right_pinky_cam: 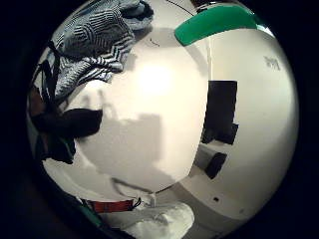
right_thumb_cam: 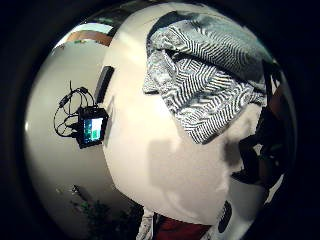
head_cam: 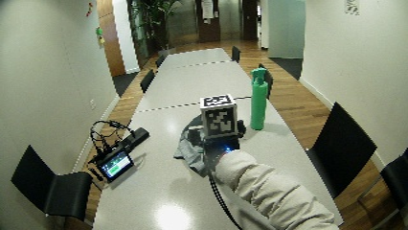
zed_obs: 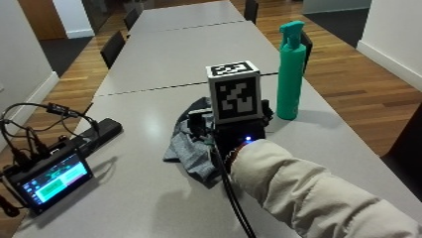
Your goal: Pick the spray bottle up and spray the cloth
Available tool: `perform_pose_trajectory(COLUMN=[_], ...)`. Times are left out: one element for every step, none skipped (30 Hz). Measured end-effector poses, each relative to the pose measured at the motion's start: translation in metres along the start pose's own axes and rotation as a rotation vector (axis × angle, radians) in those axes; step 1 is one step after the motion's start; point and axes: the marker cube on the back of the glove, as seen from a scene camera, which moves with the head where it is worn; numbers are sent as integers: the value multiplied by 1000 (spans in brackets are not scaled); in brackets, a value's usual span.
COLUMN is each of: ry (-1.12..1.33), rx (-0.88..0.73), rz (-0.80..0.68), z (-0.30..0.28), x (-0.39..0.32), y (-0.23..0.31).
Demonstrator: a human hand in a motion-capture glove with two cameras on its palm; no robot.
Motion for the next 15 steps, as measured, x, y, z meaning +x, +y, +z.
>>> perform_pose_trajectory(ry=[1, 2, 3, 4, 4, 3, 2, 0, -2, -4, -5, -6, -7, -9, -11], rx=[0, 0, 1, 1, 0, -2, -5, -8, -10, -12, -14, -14, -14, -12, -11], rz=[0, 1, 2, 4, 6, 8, 11, 13, 14, 15, 16, 17, 16, 15, 13], z=[0, 0, 0, 0, 0, 0, 0, 0, 0, 1, 2, 2, 2, 2, 2], x=[0, 0, -1, 0, 0, 0, 0, 0, 0, 0, 0, 0, 0, 0, -1], y=[0, 0, 0, 0, 0, 0, 0, 0, 0, 0, 1, 1, 1, 1, 2])
